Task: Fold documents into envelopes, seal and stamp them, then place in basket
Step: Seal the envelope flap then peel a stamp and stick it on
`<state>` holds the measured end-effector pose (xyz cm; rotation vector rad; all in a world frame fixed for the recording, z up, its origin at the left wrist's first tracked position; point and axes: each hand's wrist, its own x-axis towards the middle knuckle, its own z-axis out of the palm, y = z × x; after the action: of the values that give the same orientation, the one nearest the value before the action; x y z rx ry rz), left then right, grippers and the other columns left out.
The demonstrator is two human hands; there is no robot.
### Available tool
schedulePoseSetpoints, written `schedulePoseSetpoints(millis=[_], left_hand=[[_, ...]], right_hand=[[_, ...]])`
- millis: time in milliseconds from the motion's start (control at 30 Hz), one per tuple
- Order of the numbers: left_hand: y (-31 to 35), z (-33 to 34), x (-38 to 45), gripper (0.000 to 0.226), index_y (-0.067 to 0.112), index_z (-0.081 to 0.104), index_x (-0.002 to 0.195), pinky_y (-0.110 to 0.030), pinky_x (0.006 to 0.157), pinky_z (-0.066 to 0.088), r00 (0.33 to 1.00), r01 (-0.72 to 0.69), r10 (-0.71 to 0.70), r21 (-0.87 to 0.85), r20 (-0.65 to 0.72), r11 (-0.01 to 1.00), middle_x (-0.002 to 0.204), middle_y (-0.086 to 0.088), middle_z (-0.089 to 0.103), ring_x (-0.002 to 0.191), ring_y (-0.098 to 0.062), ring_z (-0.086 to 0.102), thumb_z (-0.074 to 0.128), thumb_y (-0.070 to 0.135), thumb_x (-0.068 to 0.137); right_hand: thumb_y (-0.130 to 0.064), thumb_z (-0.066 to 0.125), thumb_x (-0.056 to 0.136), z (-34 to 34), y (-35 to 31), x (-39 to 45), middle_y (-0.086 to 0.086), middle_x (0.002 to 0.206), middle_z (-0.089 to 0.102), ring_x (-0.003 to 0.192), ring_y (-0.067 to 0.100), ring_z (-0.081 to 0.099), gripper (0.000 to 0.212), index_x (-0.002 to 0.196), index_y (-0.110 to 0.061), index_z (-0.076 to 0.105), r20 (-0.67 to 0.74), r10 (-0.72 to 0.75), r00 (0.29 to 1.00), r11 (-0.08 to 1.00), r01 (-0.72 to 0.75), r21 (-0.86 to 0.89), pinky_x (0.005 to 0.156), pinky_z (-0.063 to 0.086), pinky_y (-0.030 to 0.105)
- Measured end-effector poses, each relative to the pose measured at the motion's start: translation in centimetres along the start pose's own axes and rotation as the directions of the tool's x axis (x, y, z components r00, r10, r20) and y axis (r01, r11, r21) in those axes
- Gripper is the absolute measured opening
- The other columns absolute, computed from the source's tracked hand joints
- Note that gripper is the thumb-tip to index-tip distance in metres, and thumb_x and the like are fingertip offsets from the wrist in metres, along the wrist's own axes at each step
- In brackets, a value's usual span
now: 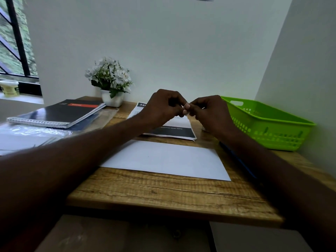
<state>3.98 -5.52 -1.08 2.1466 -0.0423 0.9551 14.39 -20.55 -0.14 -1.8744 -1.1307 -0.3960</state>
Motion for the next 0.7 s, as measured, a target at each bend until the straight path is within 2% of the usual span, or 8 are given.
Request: schedulePoseSetpoints(millis=[67,167,300,433,600,700], left_hand=[[0.14,0.12,-0.05,0.016,0.011,0.077,0.090,-0.022,0.062,0.049,1.000,0.004,-0.004,0.008,0.015,1.000,0.073,-0.005,0.077,0.068,-0.010,0.070,0.074,-0.002,0.080],[0.09,0.33,-0.01,0.018,0.011,0.076,0.090,-0.026,0.062,0.048,0.999,0.013,-0.013,0.017,0.035,1.000,0.072,-0.003,0.076,0.070,-0.012,0.069,0.070,-0.003,0.081],[-0.04,0.37,0.08,0.013,0.009,0.077,0.091,-0.016,0.063,0.047,0.999,0.013,-0.014,0.041,0.044,0.999,0.075,-0.002,0.077,0.068,-0.009,0.070,0.072,-0.001,0.083],[0.04,0.33,0.11,0.009,0.010,0.077,0.091,-0.017,0.063,0.047,0.999,0.014,-0.017,0.084,0.040,0.996,0.074,-0.003,0.076,0.066,-0.006,0.067,0.075,0.005,0.085],[0.42,0.42,0.09,0.008,0.009,0.076,0.089,-0.016,0.063,0.047,0.999,0.042,-0.045,0.112,0.027,0.993,0.072,-0.002,0.075,0.062,-0.002,0.064,0.076,0.004,0.084],[0.65,0.53,0.01,0.007,0.009,0.076,0.088,-0.011,0.058,0.043,0.997,0.072,-0.074,0.146,0.008,0.987,0.070,-0.001,0.074,0.057,0.002,0.060,0.075,0.003,0.084]], right_hand=[[-0.039,0.074,0.087,0.05,-0.05,-0.10,-0.003,0.075,0.077,0.074,0.016,0.071,0.017,0.084,-0.025,0.084,-0.057,0.000,0.998,0.998,-0.004,-0.065,0.071,0.056,0.041],[-0.042,0.079,0.082,-0.12,-0.24,-0.09,-0.008,0.079,0.078,0.075,0.011,0.070,0.015,0.083,-0.028,0.083,-0.124,0.035,0.992,0.993,-0.048,-0.105,0.066,0.052,0.033],[-0.040,0.076,0.084,-0.01,-0.28,-0.03,-0.006,0.080,0.076,0.076,0.014,0.069,0.014,0.082,-0.026,0.081,-0.096,0.054,0.994,0.981,-0.071,-0.181,0.060,0.047,0.029],[-0.044,0.070,0.086,0.15,-0.46,-0.35,-0.003,0.080,0.074,0.080,0.022,0.068,0.019,0.079,-0.026,0.076,-0.098,0.044,0.994,0.953,-0.071,-0.293,0.061,0.046,0.031],[-0.046,0.067,0.089,-0.07,-0.94,-0.50,-0.002,0.085,0.075,0.086,0.026,0.068,0.023,0.086,-0.026,0.078,-0.128,-0.010,0.992,0.907,-0.045,-0.419,0.065,0.042,0.030],[-0.049,0.064,0.090,0.00,-0.98,-0.54,-0.002,0.089,0.076,0.092,0.026,0.069,0.026,0.088,-0.027,0.079,-0.119,-0.065,0.991,0.873,-0.001,-0.487,0.077,0.047,0.035]])
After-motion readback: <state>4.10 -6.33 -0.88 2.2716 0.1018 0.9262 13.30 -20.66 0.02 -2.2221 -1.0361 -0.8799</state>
